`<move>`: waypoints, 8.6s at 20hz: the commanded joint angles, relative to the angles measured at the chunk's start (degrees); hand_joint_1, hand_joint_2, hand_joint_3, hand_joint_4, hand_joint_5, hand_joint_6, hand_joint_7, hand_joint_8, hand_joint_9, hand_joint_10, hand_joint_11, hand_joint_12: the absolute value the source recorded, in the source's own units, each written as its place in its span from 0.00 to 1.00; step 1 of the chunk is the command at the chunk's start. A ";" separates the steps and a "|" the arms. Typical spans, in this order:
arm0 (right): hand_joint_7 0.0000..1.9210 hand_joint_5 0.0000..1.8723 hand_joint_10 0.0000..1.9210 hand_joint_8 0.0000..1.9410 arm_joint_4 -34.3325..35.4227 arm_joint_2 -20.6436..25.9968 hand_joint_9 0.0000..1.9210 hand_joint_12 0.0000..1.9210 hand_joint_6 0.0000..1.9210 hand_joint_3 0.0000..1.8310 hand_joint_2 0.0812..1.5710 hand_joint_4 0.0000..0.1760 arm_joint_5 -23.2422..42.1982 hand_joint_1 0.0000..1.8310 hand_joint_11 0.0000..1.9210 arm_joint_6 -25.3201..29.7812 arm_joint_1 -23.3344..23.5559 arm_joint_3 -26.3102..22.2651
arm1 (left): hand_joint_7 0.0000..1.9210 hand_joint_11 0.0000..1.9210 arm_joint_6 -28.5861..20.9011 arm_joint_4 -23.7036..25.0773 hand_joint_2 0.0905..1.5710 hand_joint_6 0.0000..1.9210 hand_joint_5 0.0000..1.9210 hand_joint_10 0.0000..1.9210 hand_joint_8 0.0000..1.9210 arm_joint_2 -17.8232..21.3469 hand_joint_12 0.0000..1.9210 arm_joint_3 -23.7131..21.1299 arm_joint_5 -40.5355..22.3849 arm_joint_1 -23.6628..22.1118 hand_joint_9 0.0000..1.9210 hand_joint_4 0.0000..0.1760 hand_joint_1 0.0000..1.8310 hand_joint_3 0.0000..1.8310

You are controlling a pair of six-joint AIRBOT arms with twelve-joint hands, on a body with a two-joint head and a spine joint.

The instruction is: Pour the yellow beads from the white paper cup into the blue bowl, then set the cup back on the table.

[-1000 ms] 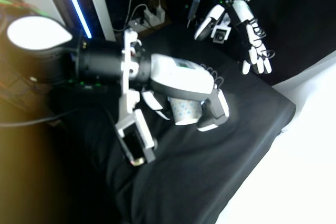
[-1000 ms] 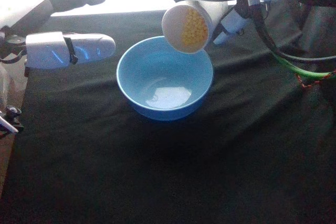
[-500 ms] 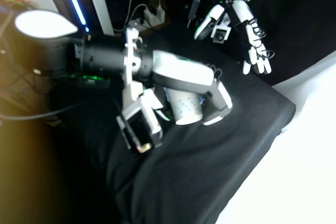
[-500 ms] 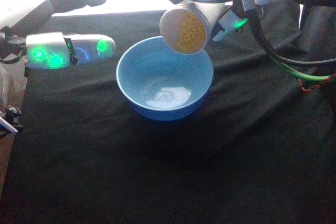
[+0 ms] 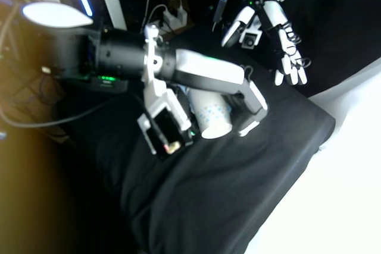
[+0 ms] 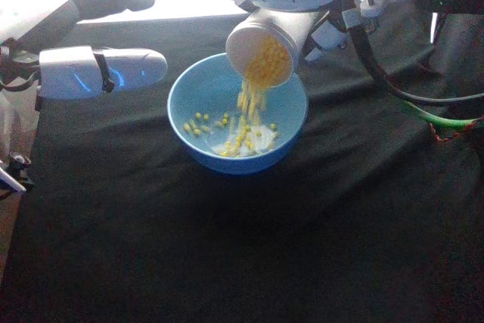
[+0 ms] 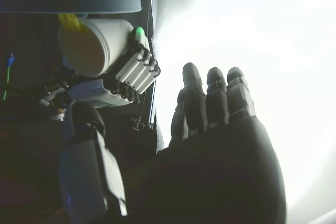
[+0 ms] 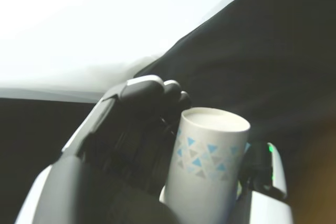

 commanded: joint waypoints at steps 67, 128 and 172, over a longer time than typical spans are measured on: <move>0.62 0.55 0.34 0.38 110.35 13.63 0.54 0.70 0.44 0.00 0.66 0.00 38.58 0.68 0.35 -12.20 -34.11 6.87 | 0.23 0.00 -3.03 -5.42 0.57 0.00 0.05 0.01 0.00 -1.18 0.00 0.23 -10.27 3.46 0.08 0.20 0.25 0.00; 0.12 0.76 0.00 0.00 127.39 1.84 0.00 0.00 0.10 0.00 0.59 1.00 42.46 0.61 0.00 -6.68 -45.98 14.51 | 0.27 0.00 -4.17 -6.19 0.58 0.00 0.04 0.00 0.00 -2.47 0.00 0.27 -12.09 5.24 0.13 0.11 0.25 0.00; 0.00 0.00 0.00 0.00 122.65 19.87 0.00 0.01 0.00 0.00 0.36 1.00 64.71 0.46 0.01 -12.21 -46.37 -3.37 | 0.17 0.00 1.29 -11.62 0.66 0.00 0.00 0.00 0.00 11.46 0.00 -9.08 -30.66 8.90 0.10 0.49 0.13 0.00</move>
